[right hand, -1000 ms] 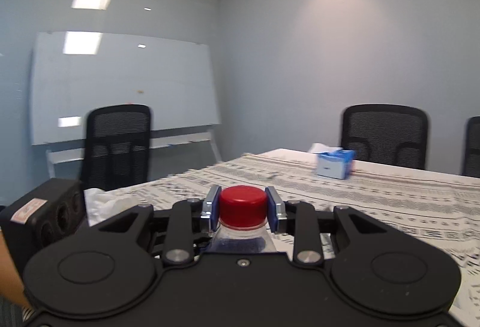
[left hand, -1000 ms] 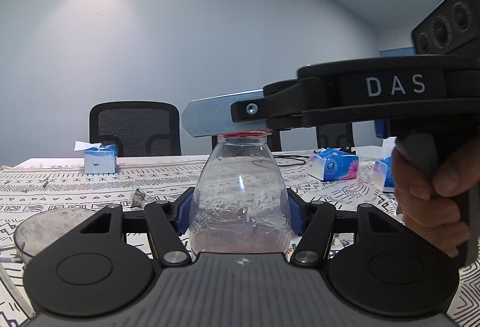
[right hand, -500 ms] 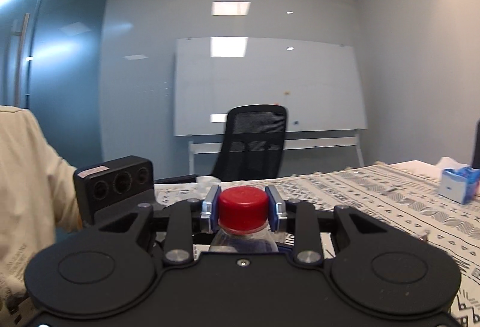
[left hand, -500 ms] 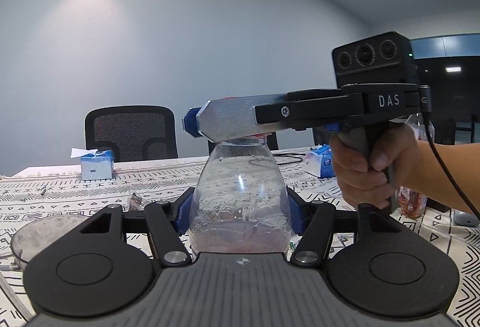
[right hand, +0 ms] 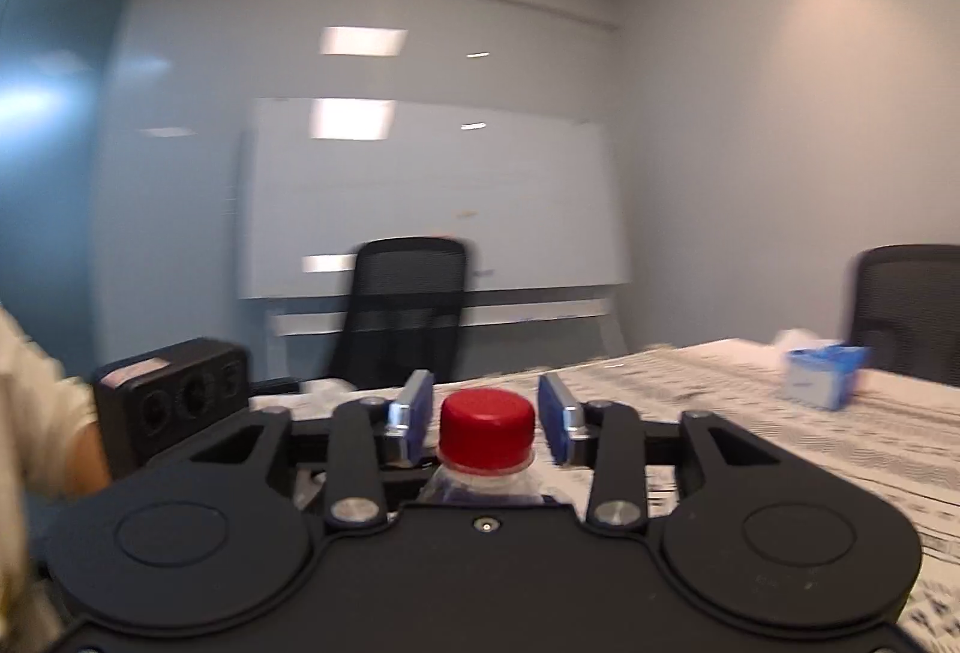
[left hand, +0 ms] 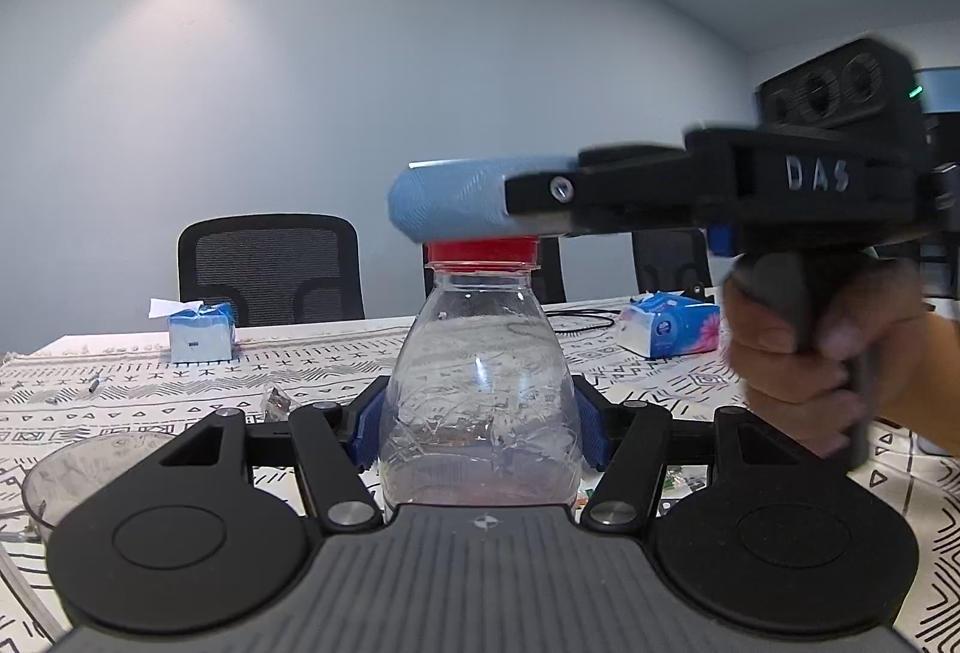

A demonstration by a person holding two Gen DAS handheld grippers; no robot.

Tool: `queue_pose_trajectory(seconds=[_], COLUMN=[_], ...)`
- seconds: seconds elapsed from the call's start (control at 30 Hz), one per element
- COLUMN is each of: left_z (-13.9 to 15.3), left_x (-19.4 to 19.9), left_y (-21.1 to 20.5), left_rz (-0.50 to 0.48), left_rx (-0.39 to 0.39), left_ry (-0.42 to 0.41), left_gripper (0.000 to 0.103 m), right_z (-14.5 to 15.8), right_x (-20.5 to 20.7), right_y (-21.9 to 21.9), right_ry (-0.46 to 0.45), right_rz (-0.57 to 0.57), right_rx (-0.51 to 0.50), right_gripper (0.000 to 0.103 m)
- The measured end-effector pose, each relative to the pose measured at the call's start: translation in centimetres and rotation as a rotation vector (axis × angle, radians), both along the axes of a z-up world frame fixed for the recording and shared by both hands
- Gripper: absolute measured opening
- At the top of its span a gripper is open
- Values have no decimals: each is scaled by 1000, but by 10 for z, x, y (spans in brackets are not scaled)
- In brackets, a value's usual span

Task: Unscrew bottle cap and pour
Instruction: 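Twist the red cap with the right gripper, then release and regrip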

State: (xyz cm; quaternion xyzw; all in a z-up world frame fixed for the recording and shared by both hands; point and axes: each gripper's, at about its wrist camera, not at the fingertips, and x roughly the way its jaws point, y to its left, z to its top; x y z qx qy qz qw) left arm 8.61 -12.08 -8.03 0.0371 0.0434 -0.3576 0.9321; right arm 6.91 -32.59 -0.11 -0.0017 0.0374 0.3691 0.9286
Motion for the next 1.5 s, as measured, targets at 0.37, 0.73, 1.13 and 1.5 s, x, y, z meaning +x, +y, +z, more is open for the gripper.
queue_pose_trajectory(seconds=[0.37,0.73,1.13,1.5], left_z=[1,2,1,-1], left_x=[0,-2,0,6], left_y=[-5,-1,-4,-4], left_rz=[68,34,-1,-5], left_rx=[19,3,17,3], left_ry=[-20,-18,-35,-21], left_gripper=[58,57,57,58], right_z=[-3,-11,-5,6], right_x=[-35,-23,36,45], right_y=[68,42,-18,-27], right_ry=[-5,21,53,83], right_rz=[-462,-293,241,320], right_rx=[-20,-11,-18,1], right_gripper=[33,32,33,34])
